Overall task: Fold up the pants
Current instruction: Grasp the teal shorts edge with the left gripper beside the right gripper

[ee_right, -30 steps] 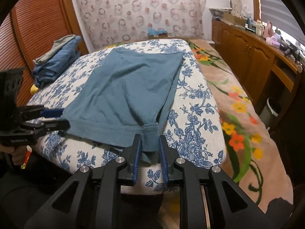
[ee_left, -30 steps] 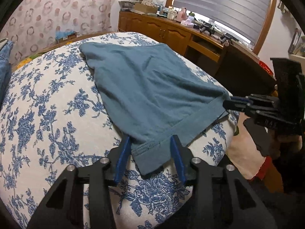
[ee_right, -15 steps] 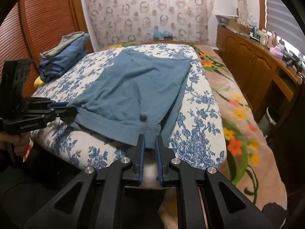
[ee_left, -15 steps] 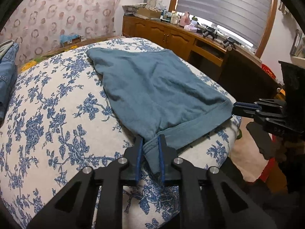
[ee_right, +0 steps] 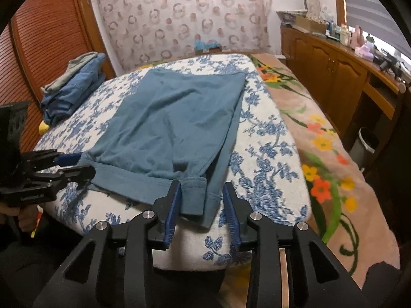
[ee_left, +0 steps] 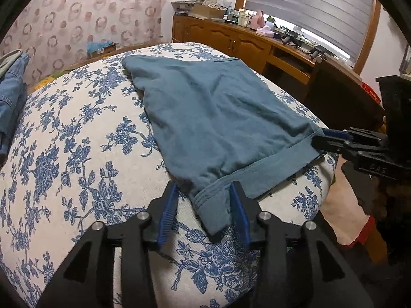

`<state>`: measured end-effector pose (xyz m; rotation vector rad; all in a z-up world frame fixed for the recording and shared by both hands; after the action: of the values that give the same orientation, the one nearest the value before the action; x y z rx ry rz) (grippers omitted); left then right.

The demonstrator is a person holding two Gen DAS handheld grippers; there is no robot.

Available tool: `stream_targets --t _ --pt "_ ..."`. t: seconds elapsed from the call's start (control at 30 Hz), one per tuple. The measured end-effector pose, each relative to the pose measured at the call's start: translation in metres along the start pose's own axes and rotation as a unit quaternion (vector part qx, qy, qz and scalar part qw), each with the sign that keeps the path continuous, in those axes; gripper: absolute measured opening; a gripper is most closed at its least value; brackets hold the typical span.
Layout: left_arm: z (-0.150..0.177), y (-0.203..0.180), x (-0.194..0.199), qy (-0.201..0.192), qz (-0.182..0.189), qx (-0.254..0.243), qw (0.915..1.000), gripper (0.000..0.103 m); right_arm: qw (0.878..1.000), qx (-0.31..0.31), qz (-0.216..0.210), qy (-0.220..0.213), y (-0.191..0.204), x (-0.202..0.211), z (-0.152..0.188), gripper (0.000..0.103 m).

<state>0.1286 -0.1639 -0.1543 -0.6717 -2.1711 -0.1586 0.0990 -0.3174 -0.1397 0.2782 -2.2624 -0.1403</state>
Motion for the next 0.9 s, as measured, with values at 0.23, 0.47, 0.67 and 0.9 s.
stream_targets --t 0.23,0.47,0.67,0.9 --pt "-0.0006 -0.0010 -0.0013 -0.007 -0.001 -0.004 1.0000 0.045 1.000 -0.004 -0.005 -0.001 0.0002 -0.0026 0.0058 0.034" --pt "-0.0011 0.0000 -0.0015 -0.009 0.007 0.002 0.9999 0.045 1.000 -0.007 -0.018 0.000 0.0025 -0.0024 0.0061 0.025" --pt "0.0005 0.0008 -0.0001 -0.004 0.011 0.006 0.9999 0.045 1.000 -0.002 -0.027 0.001 0.0071 -0.0019 0.0058 0.019" --pt "0.0032 0.0012 0.0026 0.007 0.009 0.023 0.9997 0.045 0.999 -0.008 -0.038 -0.003 0.0059 -0.0014 0.0053 0.017"
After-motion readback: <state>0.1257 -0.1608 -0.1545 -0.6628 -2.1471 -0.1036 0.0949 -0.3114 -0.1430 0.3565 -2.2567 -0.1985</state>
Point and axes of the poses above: each gripper's, at about its wrist camera, not at the fingertips, and x roughly against the way its jaws point, y to its left, z to its underside, the point moved 9 cm from there along -x, roughly the way its jaws point, and after that the axes turned 3 degrees about -x, right-handed, at the moved point
